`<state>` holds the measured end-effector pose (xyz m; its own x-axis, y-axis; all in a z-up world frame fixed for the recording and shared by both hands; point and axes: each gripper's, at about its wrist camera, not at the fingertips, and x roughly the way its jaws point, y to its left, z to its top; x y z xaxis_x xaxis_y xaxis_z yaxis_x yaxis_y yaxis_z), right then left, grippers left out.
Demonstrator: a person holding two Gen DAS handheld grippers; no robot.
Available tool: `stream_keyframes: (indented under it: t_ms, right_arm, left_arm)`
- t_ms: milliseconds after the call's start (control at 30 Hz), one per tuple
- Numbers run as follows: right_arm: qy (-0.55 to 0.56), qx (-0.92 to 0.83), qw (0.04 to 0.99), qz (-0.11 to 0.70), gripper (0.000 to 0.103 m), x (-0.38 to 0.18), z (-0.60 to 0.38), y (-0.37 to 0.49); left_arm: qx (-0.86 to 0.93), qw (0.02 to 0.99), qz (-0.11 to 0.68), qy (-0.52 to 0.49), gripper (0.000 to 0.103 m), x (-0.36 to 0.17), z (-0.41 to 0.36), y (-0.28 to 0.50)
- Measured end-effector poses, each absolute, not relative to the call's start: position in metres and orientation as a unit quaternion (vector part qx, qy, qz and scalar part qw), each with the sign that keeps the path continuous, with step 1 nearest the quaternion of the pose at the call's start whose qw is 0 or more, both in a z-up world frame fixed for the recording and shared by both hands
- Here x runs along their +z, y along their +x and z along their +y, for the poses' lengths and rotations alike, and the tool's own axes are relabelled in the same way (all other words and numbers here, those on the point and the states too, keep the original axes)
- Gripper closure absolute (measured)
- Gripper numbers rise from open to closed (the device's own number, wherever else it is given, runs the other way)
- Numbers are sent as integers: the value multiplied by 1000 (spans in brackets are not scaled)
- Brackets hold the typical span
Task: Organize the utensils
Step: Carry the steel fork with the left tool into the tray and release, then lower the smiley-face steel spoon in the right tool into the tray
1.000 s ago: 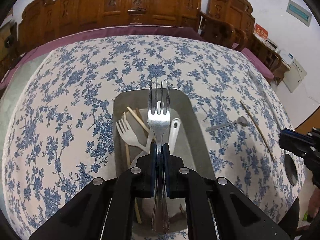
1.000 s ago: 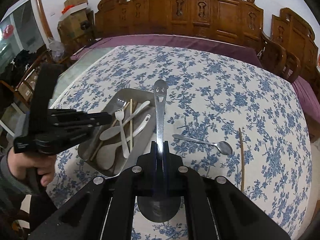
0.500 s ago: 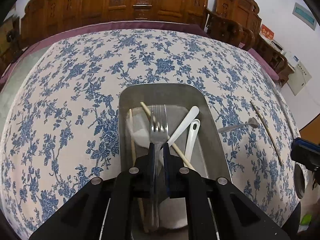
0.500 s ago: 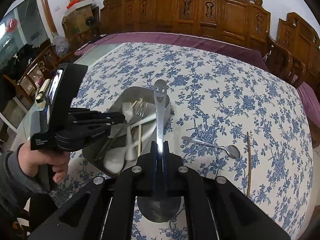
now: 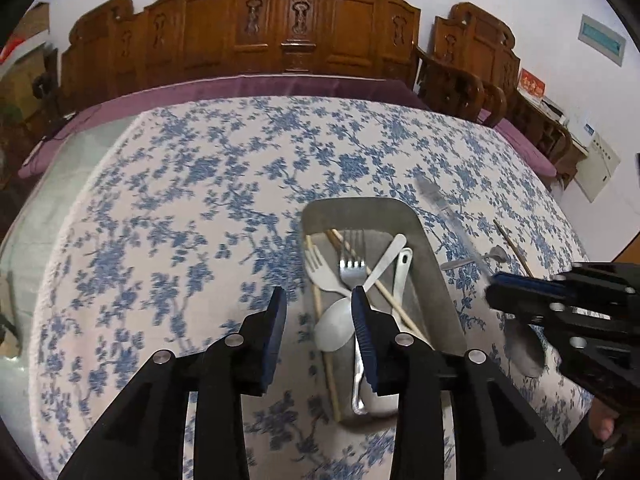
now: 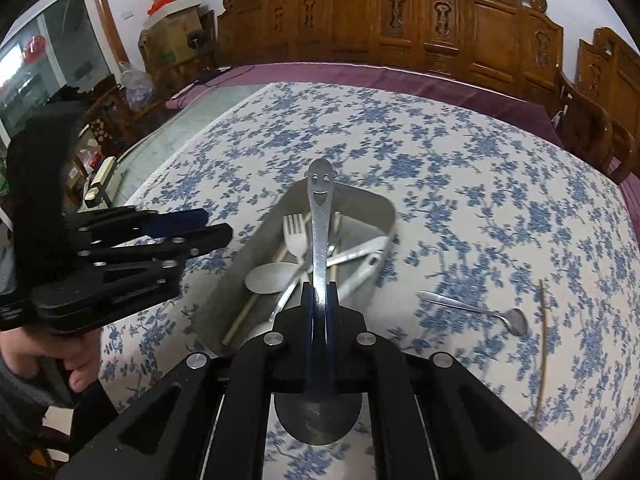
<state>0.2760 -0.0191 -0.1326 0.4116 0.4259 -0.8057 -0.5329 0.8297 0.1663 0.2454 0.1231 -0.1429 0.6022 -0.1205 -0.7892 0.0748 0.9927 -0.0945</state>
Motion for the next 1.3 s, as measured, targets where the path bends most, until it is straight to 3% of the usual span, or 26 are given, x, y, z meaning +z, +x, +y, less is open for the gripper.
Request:
stream_keyframes:
  t_ms: [33,133,233,333,367,433,1300]
  right_arm:
    - [-59,287,837,462,96,-134,-15,276]
    - [-62,290,834,465,96,-139,-3,277]
    - [-59,291,831,470,96,-145,6,280]
    - [-56,290,829,476,96,-151,12,284]
    - [-55,289,828,477,96,-153,14,285]
    - [-52,285,828,479,96,-157,16,288]
    - [-11,240,825,512,96,-194,18,328]
  left_arm:
    - [-54,896,441,-26,56,-141,125,243]
    - [-43,900,433,-22,54,-133,136,235]
    - [-39,902,429,-24,32,-130,145,230]
    - [-30,903,428,-19,27,-127,153,224]
    - [-30,903,429,-21,18,-127,155,222]
    - [-28,904,425,-25,10,-125,160,217]
    - [-14,904,426,-40,8,-127,183,195]
